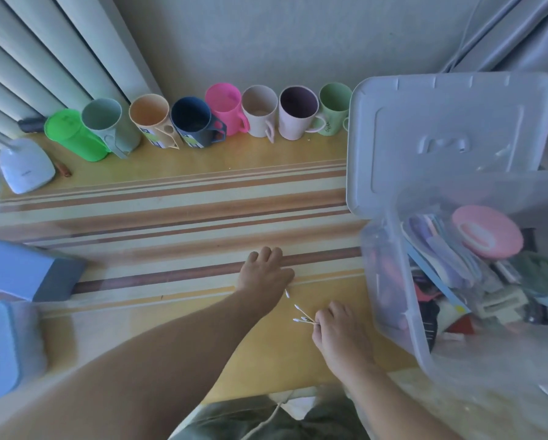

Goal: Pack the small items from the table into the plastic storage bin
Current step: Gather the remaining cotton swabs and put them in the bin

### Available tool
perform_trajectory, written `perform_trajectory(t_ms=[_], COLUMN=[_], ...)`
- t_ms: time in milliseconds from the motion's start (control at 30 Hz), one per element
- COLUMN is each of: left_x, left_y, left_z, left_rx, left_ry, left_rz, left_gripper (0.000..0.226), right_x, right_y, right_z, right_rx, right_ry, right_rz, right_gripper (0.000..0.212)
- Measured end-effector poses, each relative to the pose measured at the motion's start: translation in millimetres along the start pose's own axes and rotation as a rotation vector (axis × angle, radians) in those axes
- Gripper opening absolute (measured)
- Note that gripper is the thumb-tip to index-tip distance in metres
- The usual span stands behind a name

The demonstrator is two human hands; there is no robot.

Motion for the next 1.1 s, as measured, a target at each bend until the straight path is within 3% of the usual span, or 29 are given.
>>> perform_trajectory(t_ms=[133, 267, 400, 533, 667, 767, 1000, 1100], left_x=[-30.1, -110.9, -154.9, -126.6, -99.2, -91.7, -81.3, -58.5], left_y=[15.5, 53.3, 109.6, 130.9, 136.9, 138.8, 135.2, 114.0], left_z=[2.4, 4.2, 17.5, 31.8, 52.5, 61.0, 47.1, 1.7], left_rx=[0.006, -0.095, -0.243, -0.233, -0.199, -0.183, -0.193, -0.031], left_ry=[-0.012, 0.249, 0.336, 0.430, 0.496, 0.426, 0.348, 0.519], left_rz=[-0.063, -0.332, -0.420, -0.357, -0.454, -0.488, -0.483, -0.397], left_gripper=[0.025, 0.008, 0.032, 0.031, 0.021, 0.027, 0.031, 0.020], right_x=[0.8, -6.4, -17.9, -32.8, -45.5, -57.2, -80.8, -55.3], right_y=[10.1, 9.8, 1.9, -6.4, -10.3, -11.0, -10.1, -5.3], right_z=[1.4, 2.6, 5.0, 2.8, -4.0, -17.6, -110.9, -172.3], right_rx=[-0.021, -0.041, -0.107, -0.180, -0.217, -0.219, -0.035, 0.099], right_ry=[-0.067, -0.126, -0.161, -0.163, -0.176, -0.199, -0.434, -0.488], right_rz=[0.012, 0.011, 0.027, 0.007, -0.014, -0.056, -0.229, -0.275], right_gripper=[0.029, 0.026, 0.017, 0.012, 0.013, 0.013, 0.012, 0.014])
Point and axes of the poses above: each hand's wrist, its own y-axis away from the middle knuckle, its own z-axis out of the palm, x = y × z, the point moved 3 cm from there along -y, towards the middle knuckle, and after that the axes turned 6 degrees about -z, right-handed, at the moved point
